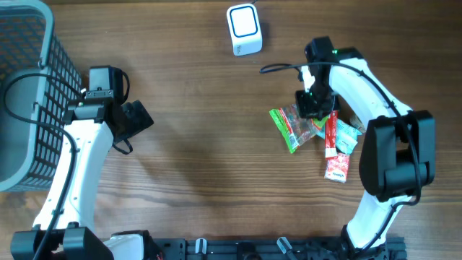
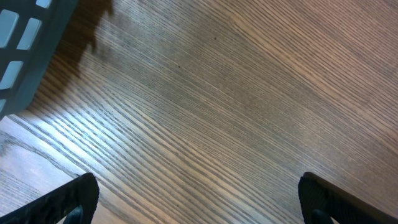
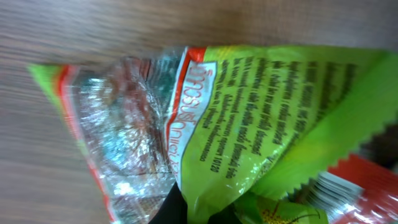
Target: Scan the item barcode
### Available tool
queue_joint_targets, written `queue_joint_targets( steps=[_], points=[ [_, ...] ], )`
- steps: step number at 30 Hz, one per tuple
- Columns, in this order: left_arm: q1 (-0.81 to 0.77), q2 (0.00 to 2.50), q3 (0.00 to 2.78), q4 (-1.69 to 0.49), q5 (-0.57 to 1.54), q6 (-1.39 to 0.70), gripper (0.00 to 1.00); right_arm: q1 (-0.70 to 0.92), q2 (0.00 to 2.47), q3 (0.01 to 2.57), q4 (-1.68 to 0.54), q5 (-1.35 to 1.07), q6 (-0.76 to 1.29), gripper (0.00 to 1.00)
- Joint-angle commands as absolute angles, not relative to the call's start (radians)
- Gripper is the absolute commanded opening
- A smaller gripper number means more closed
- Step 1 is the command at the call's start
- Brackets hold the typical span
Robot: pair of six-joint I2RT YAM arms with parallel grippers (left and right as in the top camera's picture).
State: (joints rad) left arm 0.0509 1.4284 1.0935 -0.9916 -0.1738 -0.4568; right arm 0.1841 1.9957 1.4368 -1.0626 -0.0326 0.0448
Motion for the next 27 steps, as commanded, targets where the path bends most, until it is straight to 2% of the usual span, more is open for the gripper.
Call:
queue_joint_targets(
  steps=[1,3,4,6,8,10,17,23,24,25,27],
  points=[
    [0.056,1.425,1.107,-0.992,-0.172,-0.449,1.00,0.182,1.999,1.396,-1.028,-0.023,0.081,0.04],
    [0.056,1.425,1.107,-0.992,-0.172,-0.449,1.00,0.182,1.999,1.396,-1.012,-0.024,0.083,0.06],
    [0.056,1.425,1.107,-0.992,-0.172,-0.449,1.00,0.182,1.999,1.397,-1.004,-0.023,0.082,0.18],
    [0.056,1.425,1.108,-0.992,-0.172,-0.449,1.00,0.182,1.999,1.407,-1.002,-0.023,0.083,0.59],
    [0.056,1.425,1.108,-0.992,-0.172,-0.449,1.00,0.182,1.999,1.458,-1.044,-0.024,0.115,0.79],
    [0.056,1.425,1.107,-0.992,-0.172,-0.449,1.00,0.182,1.999,1.542,-1.108,-0.023,0.131,0.83],
    [0.056,1.425,1.107,-0.992,-0.172,-0.449,1.00,0.183,1.998,1.837,-1.354,-0.152,0.133,0.85],
    [0.056,1.425,1.107,-0.992,-0.172,-0.449,1.00,0.183,1.990,1.851,-1.380,-0.186,0.134,0.87],
    [0.056,1.425,1.107,-0.992,-0.172,-0.449,1.00,0.184,1.990,1.850,-1.380,-0.186,0.134,0.89],
    [0.056,1.425,1.107,-0.992,-0.172,-0.449,1.00,0.184,1.990,1.850,-1.376,-0.186,0.134,1.00],
    [0.056,1.425,1.108,-0.992,-0.172,-0.449,1.00,0.184,1.990,1.850,-1.367,-0.186,0.134,1.00]
  ],
)
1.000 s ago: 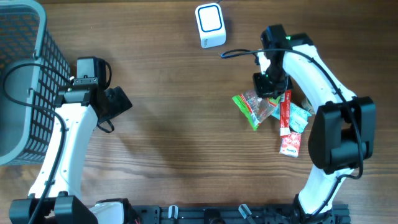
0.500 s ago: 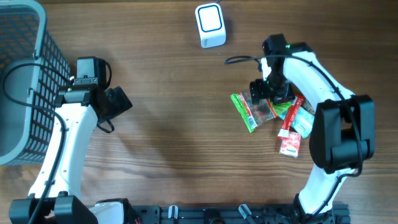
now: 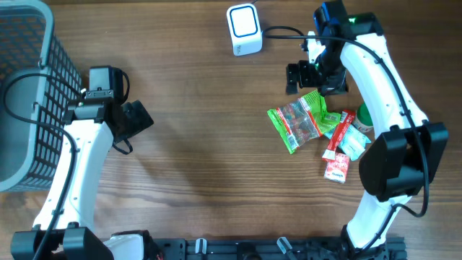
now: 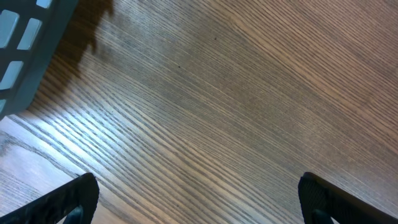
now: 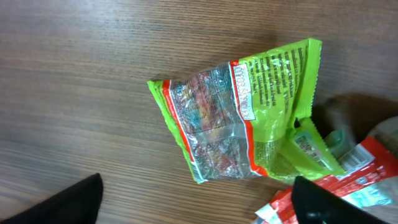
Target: Scan the item barcode
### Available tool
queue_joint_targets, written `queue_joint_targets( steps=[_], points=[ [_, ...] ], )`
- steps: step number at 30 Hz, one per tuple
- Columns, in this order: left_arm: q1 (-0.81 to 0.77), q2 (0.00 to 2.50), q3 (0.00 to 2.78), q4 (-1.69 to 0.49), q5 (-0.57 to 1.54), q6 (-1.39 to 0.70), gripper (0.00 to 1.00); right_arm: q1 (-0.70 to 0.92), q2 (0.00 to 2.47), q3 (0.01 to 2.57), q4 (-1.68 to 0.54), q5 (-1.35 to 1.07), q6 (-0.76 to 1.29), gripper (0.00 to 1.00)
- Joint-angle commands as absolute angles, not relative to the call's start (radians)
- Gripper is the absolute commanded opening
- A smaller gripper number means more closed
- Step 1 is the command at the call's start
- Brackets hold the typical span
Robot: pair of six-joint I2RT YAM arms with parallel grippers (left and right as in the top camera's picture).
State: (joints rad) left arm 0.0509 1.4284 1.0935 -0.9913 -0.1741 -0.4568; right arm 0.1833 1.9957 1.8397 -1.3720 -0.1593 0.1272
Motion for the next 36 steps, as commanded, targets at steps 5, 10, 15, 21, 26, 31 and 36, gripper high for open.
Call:
queue_joint_targets(
  steps=[5,10,15,21,26,31,36],
  points=[
    [0.056,1.425,1.107,-0.992,-0.172,-0.449,1.00,0.184,1.990,1.850,-1.353,-0.186,0.134,1.00],
    [0.056,1.425,1.108,-0.992,-0.172,-0.449,1.00,0.184,1.990,1.850,-1.340,-0.186,0.169,1.00],
    [0.056,1.425,1.107,-0.992,-0.172,-0.449,1.00,0.184,1.990,1.850,-1.339,-0.186,0.168,1.00],
    [0.056,1.425,1.108,-0.992,-0.172,-0.449,1.00,0.184,1.990,1.850,-1.336,-0.186,0.168,1.00],
    [0.056,1.425,1.108,-0.992,-0.172,-0.449,1.00,0.184,1.990,1.850,-1.333,-0.186,0.167,1.00],
    [0.056,1.425,1.107,-0.992,-0.173,-0.449,1.00,0.184,1.990,1.850,-1.263,-0.185,0.167,0.99],
    [0.056,1.425,1.107,-0.992,-0.172,-0.449,1.00,0.184,1.990,1.850,-1.096,-0.185,0.167,1.00]
  ],
)
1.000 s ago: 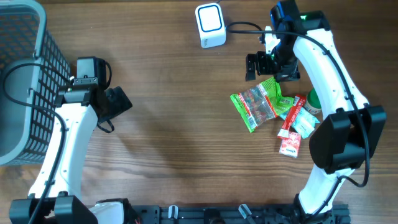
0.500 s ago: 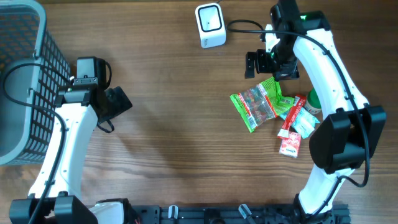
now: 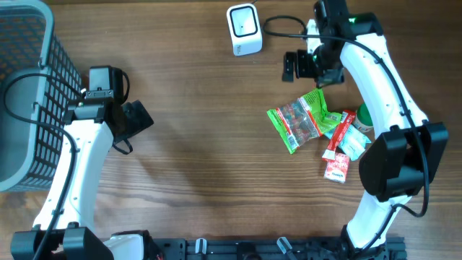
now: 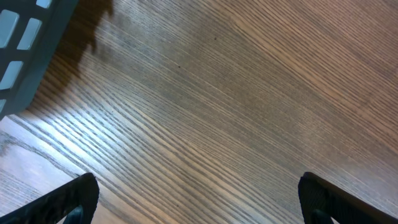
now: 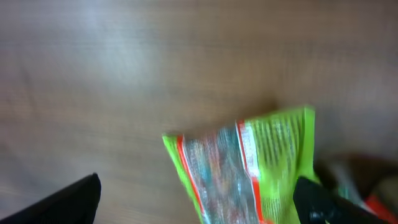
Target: Scan the item barcode
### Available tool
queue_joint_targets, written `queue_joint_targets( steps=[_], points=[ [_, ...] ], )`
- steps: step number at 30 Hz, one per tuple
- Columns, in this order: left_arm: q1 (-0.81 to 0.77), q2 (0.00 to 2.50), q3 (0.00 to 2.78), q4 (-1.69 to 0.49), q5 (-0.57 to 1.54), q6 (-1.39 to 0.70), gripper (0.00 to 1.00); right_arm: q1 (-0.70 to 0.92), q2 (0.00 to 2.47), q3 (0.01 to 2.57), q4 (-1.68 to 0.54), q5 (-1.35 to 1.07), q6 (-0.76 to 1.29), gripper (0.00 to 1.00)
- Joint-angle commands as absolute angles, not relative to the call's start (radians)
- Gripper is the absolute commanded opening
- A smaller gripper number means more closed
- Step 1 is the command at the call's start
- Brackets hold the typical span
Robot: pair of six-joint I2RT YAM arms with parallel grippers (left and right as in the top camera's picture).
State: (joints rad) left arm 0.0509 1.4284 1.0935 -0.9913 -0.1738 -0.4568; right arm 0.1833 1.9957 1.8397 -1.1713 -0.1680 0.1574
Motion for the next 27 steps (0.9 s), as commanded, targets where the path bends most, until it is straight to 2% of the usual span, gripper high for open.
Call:
queue_joint_targets(
  steps=[1,8,17,20,27],
  points=[
    [0.056,1.425,1.107,-0.992,-0.172,-0.449,1.00,0.184,1.990,1.850,-1.059,-0.185,0.167,1.00],
    [0.056,1.425,1.108,-0.992,-0.172,-0.449,1.00,0.184,1.990,1.850,-0.830,-0.186,0.167,1.00],
    [0.056,1.425,1.107,-0.992,-0.172,-0.449,1.00,0.184,1.991,1.850,-0.807,-0.178,0.163,1.00],
    [0.056,1.425,1.107,-0.992,-0.172,-0.449,1.00,0.186,1.930,1.850,-0.808,-0.178,0.164,1.00],
    [0.056,1.425,1.108,-0.992,-0.172,-0.449,1.00,0.188,1.579,1.850,-0.808,-0.178,0.164,1.00]
  ],
)
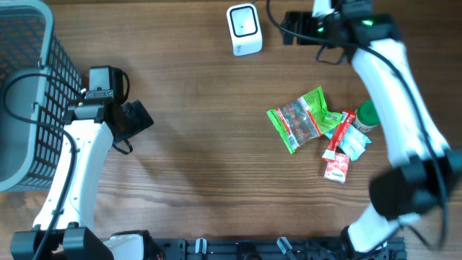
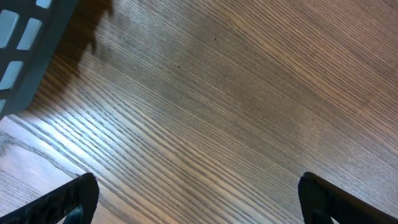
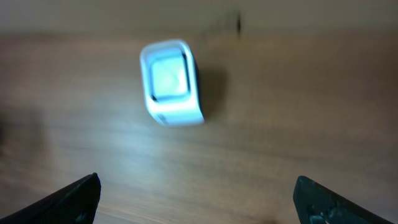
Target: Scan the item barcode
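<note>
The white barcode scanner (image 1: 244,29) stands at the table's far edge; the right wrist view, which is blurred, shows this scanner (image 3: 171,81) ahead of the fingers. My right gripper (image 1: 287,27) hangs just right of it, open and empty (image 3: 199,205). The green snack bag (image 1: 299,119) lies flat on the table, well short of that gripper, with nothing touching it. My left gripper (image 1: 137,119) is open over bare wood (image 2: 199,208), far from both.
Red sachets (image 1: 336,160), a small teal packet (image 1: 351,143) and a green-capped item (image 1: 369,115) lie beside the bag on its right. A grey basket (image 1: 29,94) stands at the left edge, and its corner (image 2: 25,56) shows in the left wrist view. The scanner's cable (image 1: 278,9) runs off the far edge.
My right gripper has moved from above the green bag's far side to the far edge, beside the scanner. Its camera now shows the scanner, not the bag. Left arm unchanged.
My right gripper was first down on the green bag in the pile. Then it was open above the table with the bag lying free, slightly shifted. It stood farther from the bag each time and is now by the scanner, empty.
</note>
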### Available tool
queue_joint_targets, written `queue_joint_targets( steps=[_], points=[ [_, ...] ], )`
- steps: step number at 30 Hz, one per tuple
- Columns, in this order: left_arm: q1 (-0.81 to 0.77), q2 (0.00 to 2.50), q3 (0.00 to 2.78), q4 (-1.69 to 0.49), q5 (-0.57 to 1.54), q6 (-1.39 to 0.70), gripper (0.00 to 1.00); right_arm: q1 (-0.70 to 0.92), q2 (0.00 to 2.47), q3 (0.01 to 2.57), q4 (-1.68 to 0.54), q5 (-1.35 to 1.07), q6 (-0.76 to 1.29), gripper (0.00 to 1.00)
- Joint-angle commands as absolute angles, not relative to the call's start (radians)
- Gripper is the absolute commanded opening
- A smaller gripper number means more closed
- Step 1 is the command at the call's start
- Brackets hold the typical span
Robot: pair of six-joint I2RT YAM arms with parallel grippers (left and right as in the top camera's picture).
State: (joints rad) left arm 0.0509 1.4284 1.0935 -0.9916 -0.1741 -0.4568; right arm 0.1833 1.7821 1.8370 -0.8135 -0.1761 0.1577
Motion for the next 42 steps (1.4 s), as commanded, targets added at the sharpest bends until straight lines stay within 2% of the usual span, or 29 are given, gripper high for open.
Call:
queue_joint_targets(
  steps=[1,8,11,15,19,24,29,33,36,42],
  points=[
    [0.056,1.425,1.107,-0.992,-0.172,-0.449,1.00,0.188,1.537,1.850,-0.808,-0.178,0.164,1.00],
    [0.056,1.425,1.107,-0.992,-0.172,-0.449,1.00,0.189,1.224,1.850,-0.818,-0.177,0.161,1.00],
    [0.056,1.425,1.107,-0.992,-0.172,-0.449,1.00,0.189,1.101,1.846,-0.886,-0.112,0.156,1.00],
    [0.056,1.425,1.107,-0.992,-0.172,-0.449,1.00,0.188,0.931,1.706,-0.853,-0.020,0.103,1.00],
    [0.056,1.425,1.107,-0.992,-0.172,-0.449,1.00,0.172,0.644,1.357,-0.659,0.033,0.104,1.00],
    [0.056,1.425,1.107,-0.992,-0.172,-0.449,1.00,0.066,0.251,0.848,-0.276,0.018,0.101,1.00],
    [0.056,1.425,1.107,-0.992,-0.172,-0.449,1.00,0.022,0.072,0.488,0.093,-0.024,0.106,1.00],
    [0.056,1.425,1.108,-0.992,-0.172,-0.449,1.00,0.022,0.017,0.246,0.399,-0.035,0.108,1.00],
    [0.056,1.425,1.107,-0.992,-0.172,-0.449,1.00,0.022,0.004,0.135,0.490,-0.036,0.113,1.00],
    [0.056,1.425,1.107,-0.992,-0.172,-0.449,1.00,0.022,0.003,0.004,0.466,-0.045,0.160,1.00]
  ],
)
